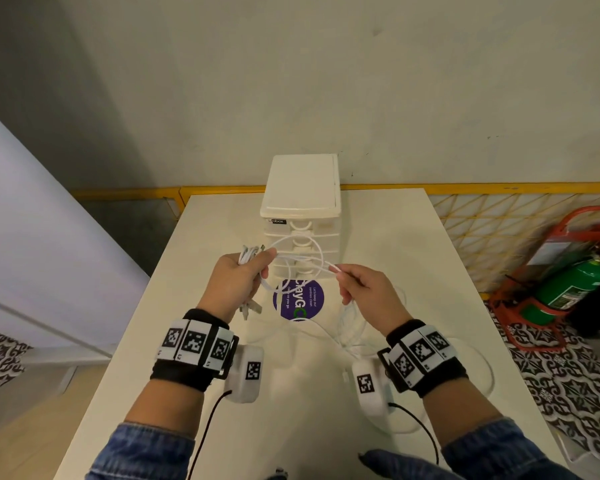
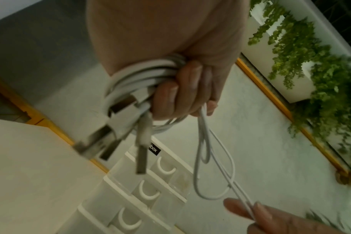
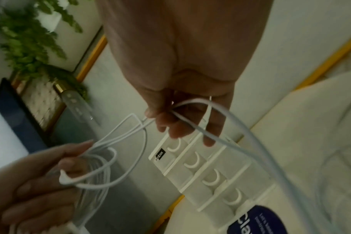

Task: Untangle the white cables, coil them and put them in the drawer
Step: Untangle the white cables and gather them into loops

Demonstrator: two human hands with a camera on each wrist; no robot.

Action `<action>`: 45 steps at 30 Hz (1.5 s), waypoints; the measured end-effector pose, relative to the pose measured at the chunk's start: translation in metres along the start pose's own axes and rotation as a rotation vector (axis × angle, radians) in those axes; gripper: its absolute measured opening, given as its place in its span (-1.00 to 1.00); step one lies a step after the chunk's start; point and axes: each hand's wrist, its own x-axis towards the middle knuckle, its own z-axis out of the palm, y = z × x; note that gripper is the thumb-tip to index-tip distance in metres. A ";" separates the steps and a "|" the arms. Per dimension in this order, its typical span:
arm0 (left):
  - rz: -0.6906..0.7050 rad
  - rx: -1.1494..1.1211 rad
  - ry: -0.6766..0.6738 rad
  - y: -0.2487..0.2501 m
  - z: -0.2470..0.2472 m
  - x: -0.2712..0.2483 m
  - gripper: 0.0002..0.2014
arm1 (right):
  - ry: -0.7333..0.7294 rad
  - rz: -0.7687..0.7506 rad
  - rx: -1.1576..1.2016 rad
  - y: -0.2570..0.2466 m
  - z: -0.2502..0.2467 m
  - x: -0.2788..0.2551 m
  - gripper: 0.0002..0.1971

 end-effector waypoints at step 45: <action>-0.033 0.118 -0.292 -0.018 0.005 -0.009 -0.66 | -0.051 -0.154 -0.115 0.005 -0.007 0.000 -0.78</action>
